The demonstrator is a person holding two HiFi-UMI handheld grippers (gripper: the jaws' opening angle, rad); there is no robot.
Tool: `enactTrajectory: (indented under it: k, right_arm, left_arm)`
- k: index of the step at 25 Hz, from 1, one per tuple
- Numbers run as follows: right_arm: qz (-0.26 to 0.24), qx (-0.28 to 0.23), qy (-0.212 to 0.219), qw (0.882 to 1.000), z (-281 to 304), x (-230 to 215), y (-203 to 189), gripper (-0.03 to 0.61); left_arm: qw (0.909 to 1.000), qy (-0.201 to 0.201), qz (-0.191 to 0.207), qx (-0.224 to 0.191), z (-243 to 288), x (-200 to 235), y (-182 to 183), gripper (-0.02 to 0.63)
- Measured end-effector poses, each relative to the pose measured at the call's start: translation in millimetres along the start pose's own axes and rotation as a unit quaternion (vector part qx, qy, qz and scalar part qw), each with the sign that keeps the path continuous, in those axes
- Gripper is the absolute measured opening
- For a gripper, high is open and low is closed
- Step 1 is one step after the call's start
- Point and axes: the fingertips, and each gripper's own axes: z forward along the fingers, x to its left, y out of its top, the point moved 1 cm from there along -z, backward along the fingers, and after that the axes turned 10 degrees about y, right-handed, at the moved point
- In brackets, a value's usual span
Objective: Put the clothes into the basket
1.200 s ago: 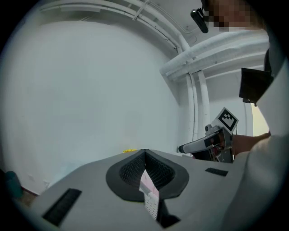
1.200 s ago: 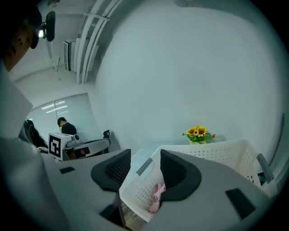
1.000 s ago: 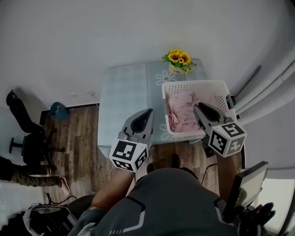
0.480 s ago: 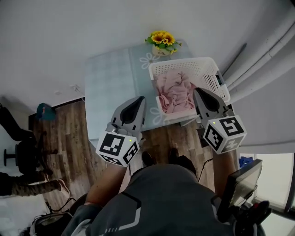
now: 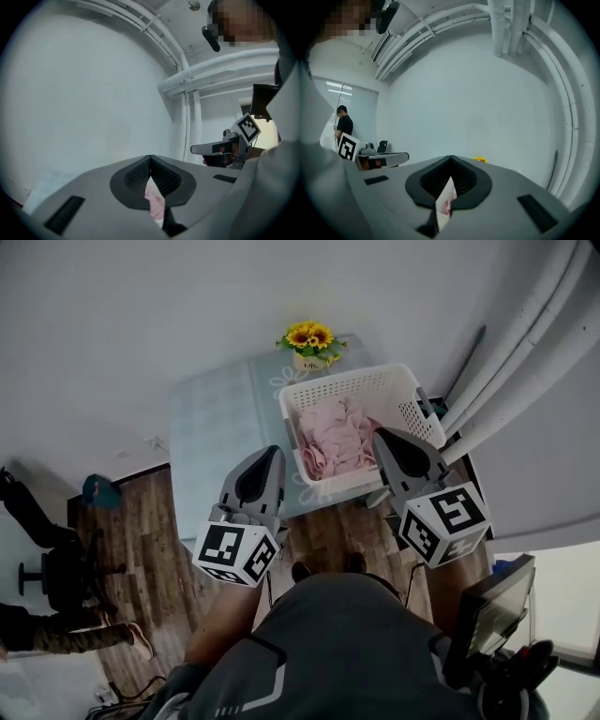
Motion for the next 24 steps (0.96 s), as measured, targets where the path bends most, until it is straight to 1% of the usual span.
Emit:
enactTrajectory:
  k: [6, 10, 19, 24]
  right_arm:
    - [-0.007, -0.005, 0.010, 1.000, -6.1, 2.2, 6.2, 0.012]
    - [-0.002, 0.002, 0.021, 1.000, -5.8, 4.7, 4.2, 0.012]
    - [-0.007, 0.006, 0.018, 1.000, -7.6, 2.3, 0.7, 0.012]
    - [-0.008, 0.004, 0.019, 1.000, -5.2, 1.3, 2.5, 0.012]
  left_arm:
    - [1.0000, 0.001, 0.006, -0.002, -1.7, -10.5, 3.1, 0.008]
    - [0.9999, 0.006, 0.001, -0.009, -5.6, -13.8, 9.3, 0.008]
    - [0.9999, 0.004, 0.005, -0.011, -4.6, -19.5, 7.2, 0.008]
    - [0.9998, 0.007, 0.015, -0.009, -3.9, -16.8, 6.8, 0.008]
